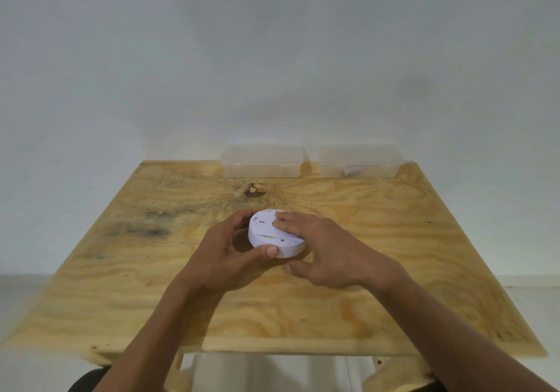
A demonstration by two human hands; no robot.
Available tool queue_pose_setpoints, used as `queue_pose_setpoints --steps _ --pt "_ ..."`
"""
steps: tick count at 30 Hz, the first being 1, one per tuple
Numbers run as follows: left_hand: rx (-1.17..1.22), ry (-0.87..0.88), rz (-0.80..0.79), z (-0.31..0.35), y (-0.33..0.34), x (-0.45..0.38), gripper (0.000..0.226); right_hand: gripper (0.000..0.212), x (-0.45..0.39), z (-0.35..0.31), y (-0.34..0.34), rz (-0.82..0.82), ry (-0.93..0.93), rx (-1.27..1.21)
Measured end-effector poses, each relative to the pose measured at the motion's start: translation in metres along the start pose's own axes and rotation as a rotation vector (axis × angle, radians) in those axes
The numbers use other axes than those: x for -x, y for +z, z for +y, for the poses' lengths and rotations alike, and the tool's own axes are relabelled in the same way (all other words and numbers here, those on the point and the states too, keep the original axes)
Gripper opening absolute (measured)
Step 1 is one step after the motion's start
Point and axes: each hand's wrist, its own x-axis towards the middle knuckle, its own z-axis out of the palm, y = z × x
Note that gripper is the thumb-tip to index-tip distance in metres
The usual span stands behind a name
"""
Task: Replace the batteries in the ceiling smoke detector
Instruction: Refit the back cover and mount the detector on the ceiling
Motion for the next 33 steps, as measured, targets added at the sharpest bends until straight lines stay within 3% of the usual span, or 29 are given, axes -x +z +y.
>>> queue_pose_setpoints --steps 4,8,11,14,17,19,24,33 --pt "0.091 -0.051 0.065 0.002 0.010 0.000 0.053 0.068 -0.003 0.000 0.010 0.171 -0.008 -0.075" --pt "0.110 -0.033 0.172 0.016 0.018 -0.005 0.037 0.046 -0.003 0.000 0.013 0.383 0.010 -0.301" --pt "0.146 0.002 0.208 0.023 0.024 -0.010 0.030 0.030 -0.003 0.000 0.014 0.506 0.080 -0.673" --pt "0.248 -0.029 0.184 0.024 0.030 -0.012 0.027 0.028 0.000 -0.002 0.010 0.503 0.117 -1.205" --pt "0.377 -0.070 0.184 0.024 0.037 -0.015 0.031 0.030 0.004 0.002 0.008 0.455 0.143 -1.405" --pt "0.359 -0.057 0.205 0.025 0.040 -0.015 0.030 0.029 0.005 0.006 0.009 0.460 0.167 -1.411" --pt "0.347 -0.055 0.239 0.026 0.043 -0.013 0.026 0.026 0.007 0.016 0.011 0.573 0.226 -1.165" --pt "0.353 -0.119 0.271 0.028 0.044 -0.015 0.020 0.023 0.008 0.022 0.008 0.611 0.282 -1.131"
